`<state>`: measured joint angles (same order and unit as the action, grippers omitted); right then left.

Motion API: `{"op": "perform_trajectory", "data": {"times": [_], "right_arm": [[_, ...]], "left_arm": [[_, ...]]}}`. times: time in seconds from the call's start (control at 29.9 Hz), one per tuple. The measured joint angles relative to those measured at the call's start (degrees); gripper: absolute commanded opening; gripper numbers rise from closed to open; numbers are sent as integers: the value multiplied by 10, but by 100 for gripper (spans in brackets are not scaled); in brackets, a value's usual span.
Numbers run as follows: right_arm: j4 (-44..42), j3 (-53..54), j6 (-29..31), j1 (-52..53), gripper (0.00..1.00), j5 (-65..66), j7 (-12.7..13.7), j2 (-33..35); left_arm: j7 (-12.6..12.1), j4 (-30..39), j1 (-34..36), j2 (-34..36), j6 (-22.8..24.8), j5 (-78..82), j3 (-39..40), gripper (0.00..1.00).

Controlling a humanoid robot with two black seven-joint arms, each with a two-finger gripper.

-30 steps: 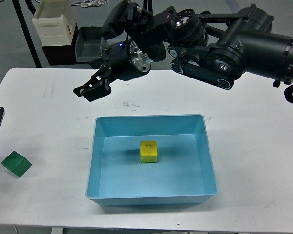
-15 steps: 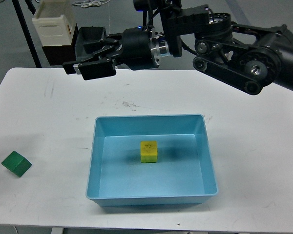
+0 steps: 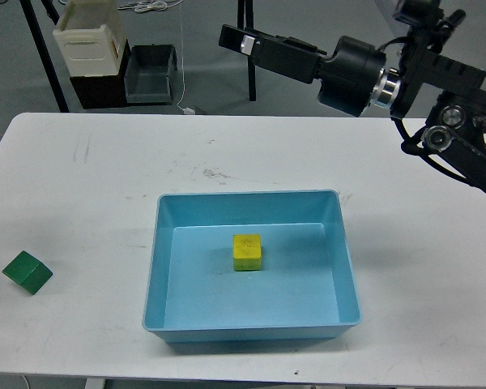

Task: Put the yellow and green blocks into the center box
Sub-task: 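Withdraw the right gripper up and away from the box, then lower the left gripper onto the green cube and close on it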

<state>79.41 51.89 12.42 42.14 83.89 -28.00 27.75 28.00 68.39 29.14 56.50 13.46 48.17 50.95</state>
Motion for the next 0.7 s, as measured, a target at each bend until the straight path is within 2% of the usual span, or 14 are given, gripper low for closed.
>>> {"op": "perform_trajectory", "data": {"times": [0.13, 0.33, 0.43, 0.6, 0.7], "right_arm": [[50, 86, 0, -111, 99, -7, 0, 22], [95, 220, -2, -292, 99, -31, 0, 13], [100, 272, -11, -352, 99, -48, 0, -14], [102, 323, -62, -421, 99, -111, 0, -43], [102, 331, -97, -445, 99, -176, 0, -51]], "left_arm": [[0, 33, 2, 15, -17, 19, 0, 99], [0, 102, 4, 62, 1, 147, -5, 99], [0, 114, 14, 65, 38, 242, -9, 99], [0, 143, 44, 57, 126, 371, -23, 99], [0, 161, 65, 56, 143, 438, -62, 99]]}}
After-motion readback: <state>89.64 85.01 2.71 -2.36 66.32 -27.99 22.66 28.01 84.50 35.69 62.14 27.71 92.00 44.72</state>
